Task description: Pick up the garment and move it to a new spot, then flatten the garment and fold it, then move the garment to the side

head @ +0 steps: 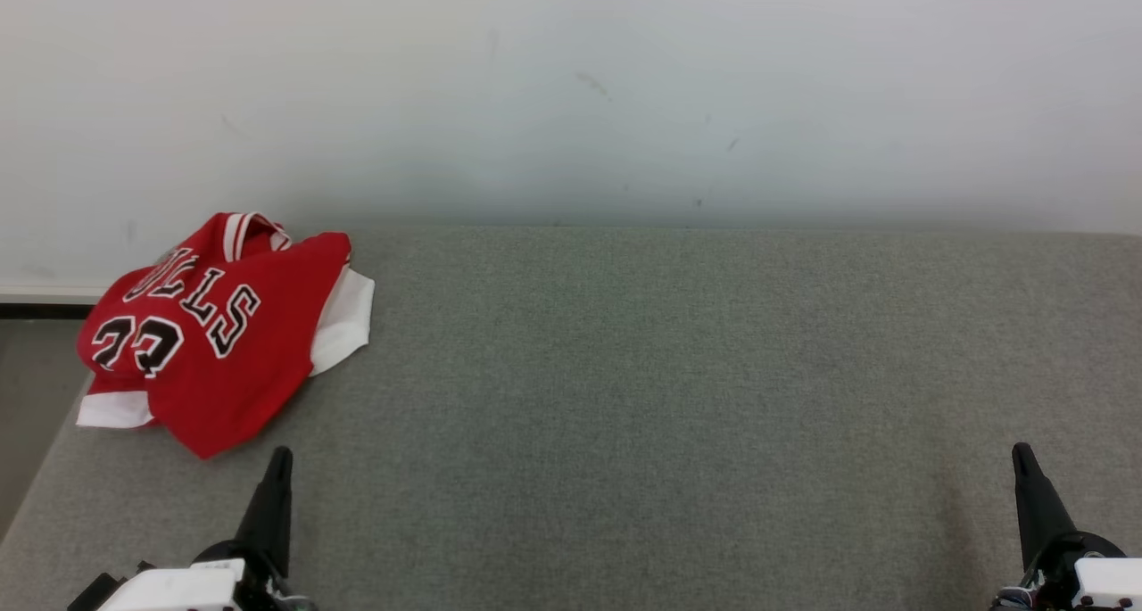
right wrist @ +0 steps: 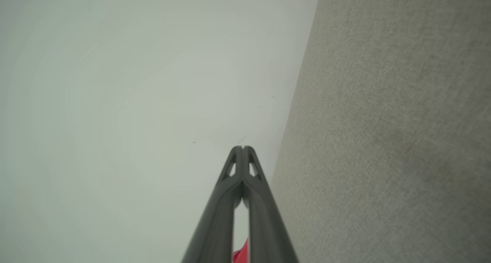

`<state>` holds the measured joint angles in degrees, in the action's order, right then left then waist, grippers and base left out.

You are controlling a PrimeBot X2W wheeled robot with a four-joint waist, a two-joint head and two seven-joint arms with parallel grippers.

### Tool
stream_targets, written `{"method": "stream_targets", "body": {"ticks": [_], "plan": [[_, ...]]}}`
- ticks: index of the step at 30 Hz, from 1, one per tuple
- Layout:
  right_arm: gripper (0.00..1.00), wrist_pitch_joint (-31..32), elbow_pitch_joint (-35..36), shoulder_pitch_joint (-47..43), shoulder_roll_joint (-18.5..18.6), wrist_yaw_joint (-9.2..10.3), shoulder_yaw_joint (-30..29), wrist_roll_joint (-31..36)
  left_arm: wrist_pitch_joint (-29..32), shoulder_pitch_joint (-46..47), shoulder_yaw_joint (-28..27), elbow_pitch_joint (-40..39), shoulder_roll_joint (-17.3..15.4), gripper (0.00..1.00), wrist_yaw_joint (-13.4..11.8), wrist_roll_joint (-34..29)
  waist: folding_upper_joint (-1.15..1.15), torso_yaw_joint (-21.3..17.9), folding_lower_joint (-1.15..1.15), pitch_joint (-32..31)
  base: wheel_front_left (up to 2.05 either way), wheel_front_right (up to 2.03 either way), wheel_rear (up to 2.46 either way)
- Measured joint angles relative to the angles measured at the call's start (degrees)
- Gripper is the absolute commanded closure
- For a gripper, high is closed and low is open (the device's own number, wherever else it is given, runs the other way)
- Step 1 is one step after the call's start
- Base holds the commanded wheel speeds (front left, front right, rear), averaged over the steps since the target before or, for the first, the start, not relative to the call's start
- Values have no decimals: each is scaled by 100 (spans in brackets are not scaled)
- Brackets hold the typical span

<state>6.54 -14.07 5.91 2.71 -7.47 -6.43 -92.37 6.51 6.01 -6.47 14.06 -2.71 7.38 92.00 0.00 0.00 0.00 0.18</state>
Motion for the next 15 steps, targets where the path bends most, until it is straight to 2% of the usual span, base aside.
{"method": "stream_targets", "body": {"ticks": [15], "plan": [[100, 0, 0, 0, 0, 0, 0, 0, 0, 0, 0, 0, 0, 100, 0, 0, 0, 0, 0, 0, 0, 0, 0]]}}
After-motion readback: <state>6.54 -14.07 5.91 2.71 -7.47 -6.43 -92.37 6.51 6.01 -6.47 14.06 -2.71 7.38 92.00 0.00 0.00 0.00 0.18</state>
